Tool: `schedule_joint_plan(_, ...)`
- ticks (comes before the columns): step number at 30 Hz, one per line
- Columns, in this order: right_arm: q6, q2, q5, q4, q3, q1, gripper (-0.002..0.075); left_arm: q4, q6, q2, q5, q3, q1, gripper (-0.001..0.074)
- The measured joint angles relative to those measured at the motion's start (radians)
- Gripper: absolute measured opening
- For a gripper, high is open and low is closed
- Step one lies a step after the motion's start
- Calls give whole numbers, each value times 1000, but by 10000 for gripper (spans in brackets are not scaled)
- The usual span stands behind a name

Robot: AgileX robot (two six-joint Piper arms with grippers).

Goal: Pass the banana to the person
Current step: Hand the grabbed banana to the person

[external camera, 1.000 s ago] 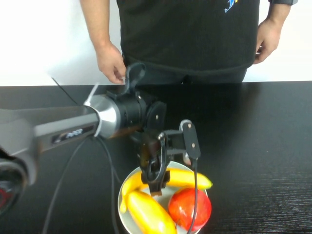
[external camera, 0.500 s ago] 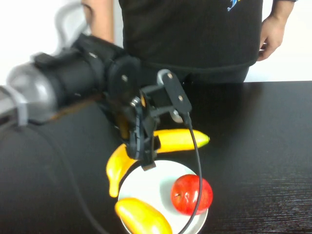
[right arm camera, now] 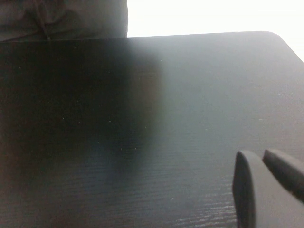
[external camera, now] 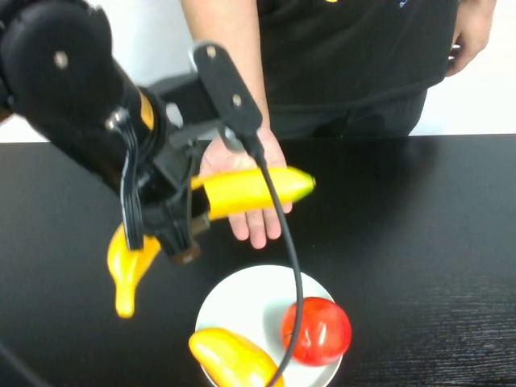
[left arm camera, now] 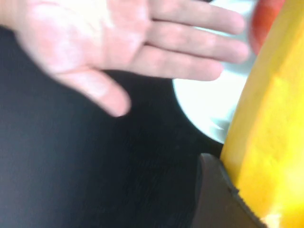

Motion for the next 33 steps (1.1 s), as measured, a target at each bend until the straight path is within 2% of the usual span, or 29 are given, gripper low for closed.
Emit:
schedule_joint_plan(7,0,0,0,0,0,0,-9,83,55,72,13,-158,0,293)
schedule_joint_plan(18,0,0,0,0,0,0,-9,142,129,378,14,-378,0,293)
schedule_joint_plan(33,0,0,0,0,0,0,-11,185,101,458,10,-401,23,293)
